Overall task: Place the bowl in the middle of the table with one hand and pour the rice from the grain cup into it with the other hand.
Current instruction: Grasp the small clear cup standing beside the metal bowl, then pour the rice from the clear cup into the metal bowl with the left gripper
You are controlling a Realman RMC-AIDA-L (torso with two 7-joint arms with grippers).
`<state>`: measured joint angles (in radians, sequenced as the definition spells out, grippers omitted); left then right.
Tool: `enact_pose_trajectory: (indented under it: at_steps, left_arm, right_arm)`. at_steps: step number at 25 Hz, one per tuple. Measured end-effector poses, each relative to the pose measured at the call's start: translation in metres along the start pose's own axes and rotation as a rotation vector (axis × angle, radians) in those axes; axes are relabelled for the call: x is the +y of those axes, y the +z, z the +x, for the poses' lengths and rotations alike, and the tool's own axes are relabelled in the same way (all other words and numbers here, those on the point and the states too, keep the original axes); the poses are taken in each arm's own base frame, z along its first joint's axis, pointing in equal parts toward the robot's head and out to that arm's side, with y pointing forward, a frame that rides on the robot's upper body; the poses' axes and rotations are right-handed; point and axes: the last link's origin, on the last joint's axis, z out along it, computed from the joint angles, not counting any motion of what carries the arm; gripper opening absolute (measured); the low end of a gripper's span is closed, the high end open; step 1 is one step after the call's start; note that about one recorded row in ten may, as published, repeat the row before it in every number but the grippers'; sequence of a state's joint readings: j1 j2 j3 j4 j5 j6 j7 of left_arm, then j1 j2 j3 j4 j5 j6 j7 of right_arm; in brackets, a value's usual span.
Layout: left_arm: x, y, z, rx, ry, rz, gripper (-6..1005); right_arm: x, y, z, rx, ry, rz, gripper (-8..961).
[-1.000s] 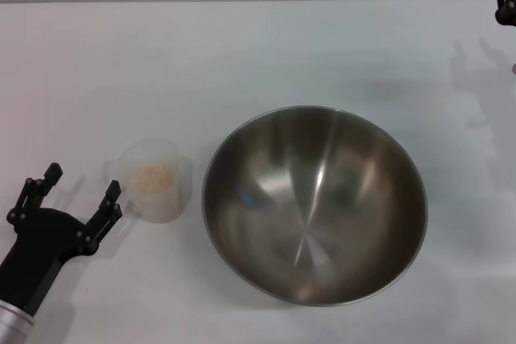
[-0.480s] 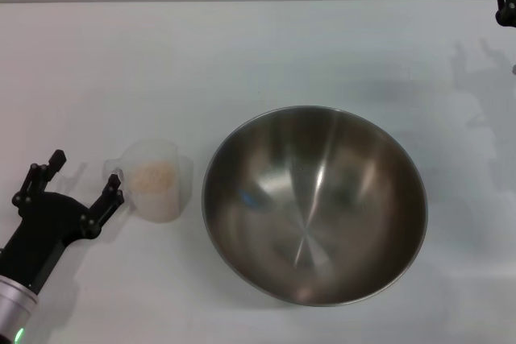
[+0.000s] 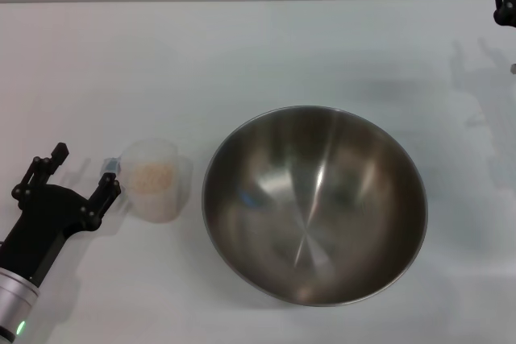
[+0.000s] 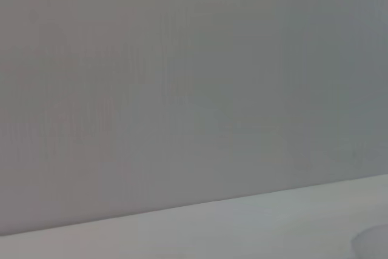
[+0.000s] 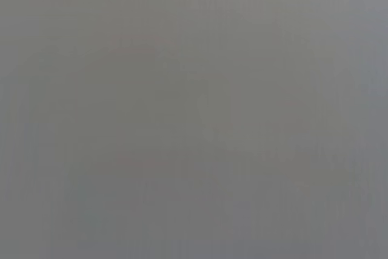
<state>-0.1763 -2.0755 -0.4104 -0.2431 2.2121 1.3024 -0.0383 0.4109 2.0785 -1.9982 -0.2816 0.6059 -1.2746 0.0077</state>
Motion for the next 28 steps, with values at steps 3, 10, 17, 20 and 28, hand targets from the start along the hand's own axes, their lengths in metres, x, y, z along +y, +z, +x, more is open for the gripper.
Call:
enact_pose_trajectory:
  at_steps: [3, 10, 17, 20, 28]
  left_arm:
    - [0.001, -0.001, 0.0, 0.003, -0.002, -0.002, 839]
    - [0.004, 0.0, 0.0, 0.003, 0.0, -0.02, 625]
    - [0.006, 0.002, 0.001, 0.008, -0.011, -0.026, 285]
    - [0.007, 0.003, 0.004, 0.025, -0.014, -0.025, 168]
    - [0.005, 0.015, 0.017, 0.096, 0.005, -0.021, 32]
  right_arm:
    - [0.0, 0.0, 0.0, -0.002, 0.001, 0.0, 392]
    - [0.001, 0.0, 0.0, 0.0, 0.001, -0.001, 392]
    - [0.001, 0.0, 0.0, 0.0, 0.001, -0.001, 393]
    - [0.001, 0.0, 0.0, 0.0, 0.001, -0.001, 393]
    - [0.001, 0.0, 0.001, 0.003, -0.001, -0.001, 393]
